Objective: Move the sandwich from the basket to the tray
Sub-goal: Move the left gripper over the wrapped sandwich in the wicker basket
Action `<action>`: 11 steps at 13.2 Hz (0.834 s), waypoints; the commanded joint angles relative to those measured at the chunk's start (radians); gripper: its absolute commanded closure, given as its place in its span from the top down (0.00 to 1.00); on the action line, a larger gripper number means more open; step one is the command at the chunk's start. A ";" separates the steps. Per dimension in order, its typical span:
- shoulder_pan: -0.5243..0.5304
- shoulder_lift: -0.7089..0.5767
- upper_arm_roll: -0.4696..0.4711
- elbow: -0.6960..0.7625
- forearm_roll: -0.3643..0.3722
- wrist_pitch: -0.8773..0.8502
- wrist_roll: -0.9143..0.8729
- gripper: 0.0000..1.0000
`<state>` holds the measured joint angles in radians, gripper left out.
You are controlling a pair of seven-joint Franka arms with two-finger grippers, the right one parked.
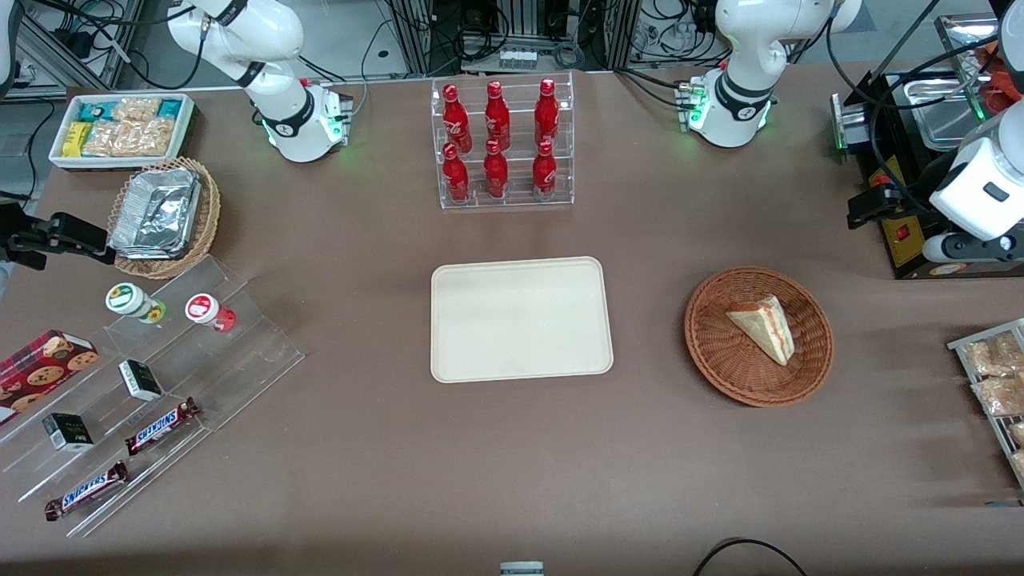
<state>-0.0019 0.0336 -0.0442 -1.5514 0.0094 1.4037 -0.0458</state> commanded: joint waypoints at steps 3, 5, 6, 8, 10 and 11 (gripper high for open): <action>-0.004 0.019 -0.005 0.019 0.004 -0.019 0.000 1.00; -0.006 0.032 -0.003 0.007 0.006 0.010 -0.002 1.00; -0.006 0.032 -0.005 -0.008 0.007 0.030 0.000 1.00; -0.004 0.032 -0.003 -0.056 0.007 0.084 -0.002 1.00; -0.001 0.034 -0.003 -0.123 0.007 0.157 -0.002 1.00; 0.000 0.034 -0.003 -0.156 0.006 0.196 -0.002 1.00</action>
<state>-0.0041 0.0788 -0.0466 -1.6408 0.0097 1.5360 -0.0458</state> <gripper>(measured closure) 0.000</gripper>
